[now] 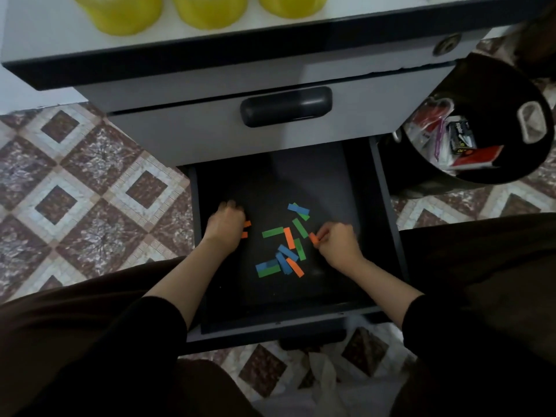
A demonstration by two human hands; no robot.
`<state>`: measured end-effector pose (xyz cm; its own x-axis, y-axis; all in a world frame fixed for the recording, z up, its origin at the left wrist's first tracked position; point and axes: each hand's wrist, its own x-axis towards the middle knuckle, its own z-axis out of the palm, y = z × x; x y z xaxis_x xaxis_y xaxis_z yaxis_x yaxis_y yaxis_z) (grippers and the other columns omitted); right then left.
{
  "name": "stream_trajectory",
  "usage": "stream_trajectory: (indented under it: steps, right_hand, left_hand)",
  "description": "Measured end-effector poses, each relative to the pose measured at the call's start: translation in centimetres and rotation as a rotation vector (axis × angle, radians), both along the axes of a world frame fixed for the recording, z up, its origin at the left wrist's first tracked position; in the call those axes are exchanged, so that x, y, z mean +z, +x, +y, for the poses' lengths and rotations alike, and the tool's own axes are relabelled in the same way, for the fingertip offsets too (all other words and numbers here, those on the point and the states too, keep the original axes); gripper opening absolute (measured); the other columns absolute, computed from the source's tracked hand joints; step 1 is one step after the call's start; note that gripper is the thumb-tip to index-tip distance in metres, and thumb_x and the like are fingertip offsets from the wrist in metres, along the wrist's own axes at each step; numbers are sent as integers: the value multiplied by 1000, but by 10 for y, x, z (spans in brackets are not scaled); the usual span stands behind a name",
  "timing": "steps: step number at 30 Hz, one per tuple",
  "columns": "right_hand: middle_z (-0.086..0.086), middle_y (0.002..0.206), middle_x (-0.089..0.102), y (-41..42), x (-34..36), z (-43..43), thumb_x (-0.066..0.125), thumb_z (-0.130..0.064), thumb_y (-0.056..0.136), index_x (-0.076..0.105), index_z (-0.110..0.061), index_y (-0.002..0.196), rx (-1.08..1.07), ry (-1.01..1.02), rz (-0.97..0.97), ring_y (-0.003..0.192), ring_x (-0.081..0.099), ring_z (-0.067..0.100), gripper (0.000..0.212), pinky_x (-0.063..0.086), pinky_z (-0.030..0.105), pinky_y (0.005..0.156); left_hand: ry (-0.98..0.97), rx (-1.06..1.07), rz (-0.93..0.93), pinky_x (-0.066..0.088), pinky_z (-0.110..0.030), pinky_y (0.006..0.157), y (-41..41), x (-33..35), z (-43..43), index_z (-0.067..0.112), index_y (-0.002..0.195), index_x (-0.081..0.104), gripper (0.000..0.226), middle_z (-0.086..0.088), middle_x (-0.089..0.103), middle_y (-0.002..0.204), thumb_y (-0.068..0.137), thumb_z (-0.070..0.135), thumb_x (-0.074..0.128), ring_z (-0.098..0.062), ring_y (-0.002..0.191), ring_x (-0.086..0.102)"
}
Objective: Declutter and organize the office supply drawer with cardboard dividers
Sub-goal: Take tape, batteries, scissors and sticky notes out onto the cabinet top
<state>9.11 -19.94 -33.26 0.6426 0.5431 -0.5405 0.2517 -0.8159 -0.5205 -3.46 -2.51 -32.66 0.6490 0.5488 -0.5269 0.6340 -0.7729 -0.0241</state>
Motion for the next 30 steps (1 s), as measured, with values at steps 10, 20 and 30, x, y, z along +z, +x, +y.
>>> stream_trajectory:
  steps: [10,20,30]
  right_hand:
    - [2,74,52,-47,-7,10,67,-22,86,53,-12,72,141,-217,106,73,55,14,22,43,22,57]
    - [10,100,63,-52,3,13,60,-17,90,62,-4,96,303,-283,-23,91,61,23,15,45,27,68]
    - [10,108,61,-57,3,11,60,-18,90,59,-4,107,355,-232,-19,98,60,24,22,43,28,73]
  left_hand:
    - [-267,206,-40,51,-37,86,0,12,9,5,99,67,18,-15,64,107,87,7,54,-29,98,61]
    - [-92,191,-42,50,-34,74,-14,2,-16,5,95,66,18,-13,65,96,90,5,49,-28,89,62]
    - [-171,237,-30,53,-36,80,-14,-4,-18,9,104,64,17,-11,64,103,88,9,57,-25,93,61]
